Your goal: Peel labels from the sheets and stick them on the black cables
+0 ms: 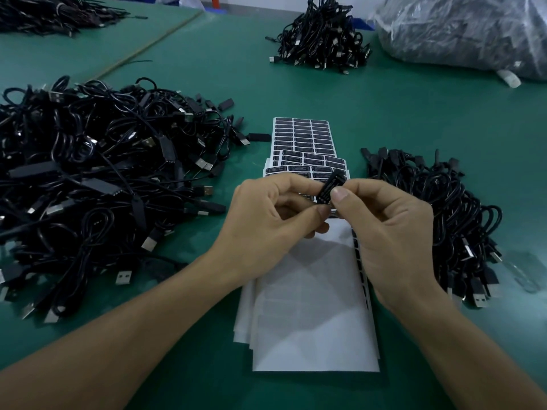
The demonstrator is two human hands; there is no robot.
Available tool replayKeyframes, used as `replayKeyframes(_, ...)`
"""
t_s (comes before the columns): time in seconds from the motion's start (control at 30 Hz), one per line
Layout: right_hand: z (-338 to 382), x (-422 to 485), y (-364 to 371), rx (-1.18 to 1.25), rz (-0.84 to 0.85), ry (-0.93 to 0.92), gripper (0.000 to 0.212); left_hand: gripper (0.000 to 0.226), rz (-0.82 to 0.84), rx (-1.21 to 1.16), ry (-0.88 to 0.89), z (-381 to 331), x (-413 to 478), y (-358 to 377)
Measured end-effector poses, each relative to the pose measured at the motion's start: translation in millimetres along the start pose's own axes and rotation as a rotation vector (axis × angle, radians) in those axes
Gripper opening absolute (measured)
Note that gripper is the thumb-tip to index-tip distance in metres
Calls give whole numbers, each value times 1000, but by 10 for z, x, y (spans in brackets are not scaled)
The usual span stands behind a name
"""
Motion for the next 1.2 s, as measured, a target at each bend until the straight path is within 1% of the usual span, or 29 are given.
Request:
replayKeyframes(0.17,11,-5,-8,-4,-21,-12,15,23,-7,5,11,-7,15,2)
replayKeyframes(0.37,51,-38,-7,-48,-36,-70,17,13,-8,-18,-19,3,6,6)
replayKeyframes(0.5,74,-49,-13,-83,-52,-109,20,14,-7,-27,-35,7,5,11)
replayKeyframes(0.63,79,-63,-25,-90,-79,-124,19,10,0,-41,-54,21,0,15)
replayKeyframes(0.77,102,-84,-12,-71,-80,-141,23,7,-8,-53,-68,31,-1,16)
replayKeyframes(0.83,113,-90,2,-54,-75,-146,23,3,-8,-52,-71,38,1,15)
replayKeyframes(1.2,84,-82,-16,-31,-100,-113,21,6,-18,-72,-85,44,-4,16)
Point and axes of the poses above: each hand's wrist, its own x-axis towards the middle knuckle, its own y-axis out of the palm, z = x × y, the point moved 9 cm from there along x, towards the middle knuckle, and after that the axes turned 11 degrees about y, right-handed, at the moved point
